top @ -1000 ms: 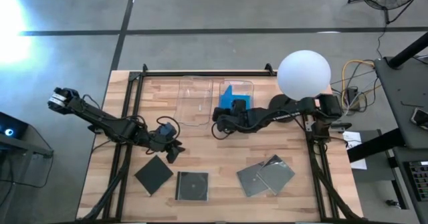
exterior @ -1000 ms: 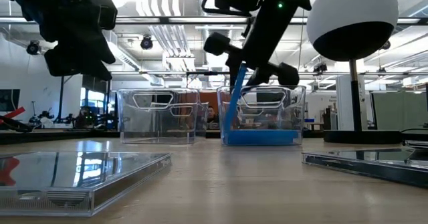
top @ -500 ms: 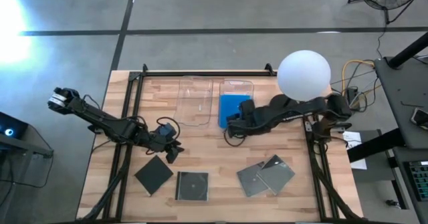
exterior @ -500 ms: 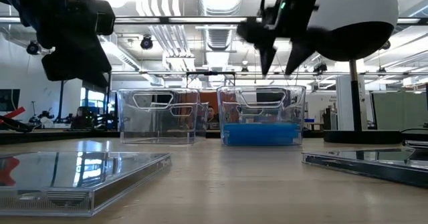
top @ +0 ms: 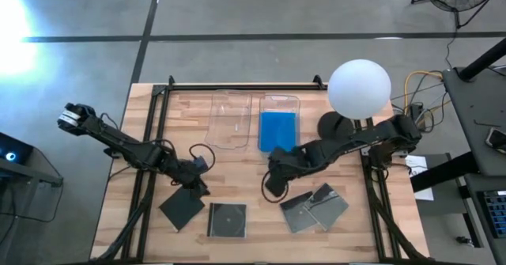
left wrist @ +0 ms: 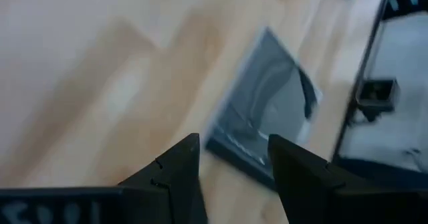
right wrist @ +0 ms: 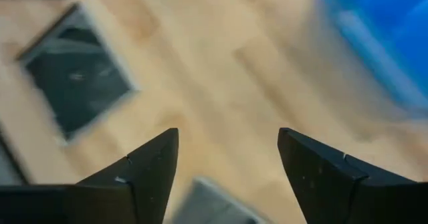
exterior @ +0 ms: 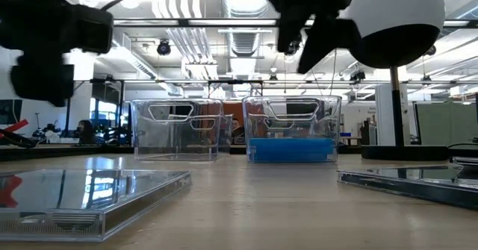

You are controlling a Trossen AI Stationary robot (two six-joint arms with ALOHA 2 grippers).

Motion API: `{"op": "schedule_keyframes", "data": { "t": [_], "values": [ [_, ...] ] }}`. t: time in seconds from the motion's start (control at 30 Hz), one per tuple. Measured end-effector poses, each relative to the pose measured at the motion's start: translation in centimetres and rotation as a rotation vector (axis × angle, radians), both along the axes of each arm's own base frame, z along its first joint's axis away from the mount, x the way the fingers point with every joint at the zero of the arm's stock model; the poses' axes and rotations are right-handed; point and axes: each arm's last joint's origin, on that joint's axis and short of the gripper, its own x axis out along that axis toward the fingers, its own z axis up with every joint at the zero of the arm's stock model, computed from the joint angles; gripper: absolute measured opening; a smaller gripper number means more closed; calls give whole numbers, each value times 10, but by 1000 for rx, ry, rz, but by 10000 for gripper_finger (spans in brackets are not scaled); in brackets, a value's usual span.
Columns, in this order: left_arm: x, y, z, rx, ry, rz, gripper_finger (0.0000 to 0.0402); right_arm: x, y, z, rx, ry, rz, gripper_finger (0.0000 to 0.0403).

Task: Pick & place jewel cases by type
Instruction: Put the black cd case into the left transparent bin

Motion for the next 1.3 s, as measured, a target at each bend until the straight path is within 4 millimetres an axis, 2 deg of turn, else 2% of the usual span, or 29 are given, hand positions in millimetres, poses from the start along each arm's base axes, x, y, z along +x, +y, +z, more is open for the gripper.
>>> {"op": "schedule_keyframes", "data": {
  "t": [0.13, 0.27, 0.37, 0.53, 0.67, 0.97, 1.3],
  "values": [
    [-5, -13, -13, -85, 115, -16, 160, 16, 14, -28, 139, -49, -31, 239],
    [-10, -30, -27, -114, 207, 19, 160, 35, 30, -50, 188, -132, -109, 236],
    [-9, -39, -35, -89, 206, 71, 160, 48, 39, -71, 236, -169, -173, 235],
    [0, -44, -40, -86, 139, 199, 160, 56, 52, -98, 298, -140, -262, 235],
    [5, -46, -44, -100, 119, 283, 160, 55, 62, -105, 325, -130, -284, 235],
    [10, -50, -61, -79, 160, 302, 169, 57, 83, -99, 415, -197, -225, 235],
    [16, -56, -65, -122, 137, 297, 170, 67, 92, -116, 546, -211, -168, 235]
  ]
}}
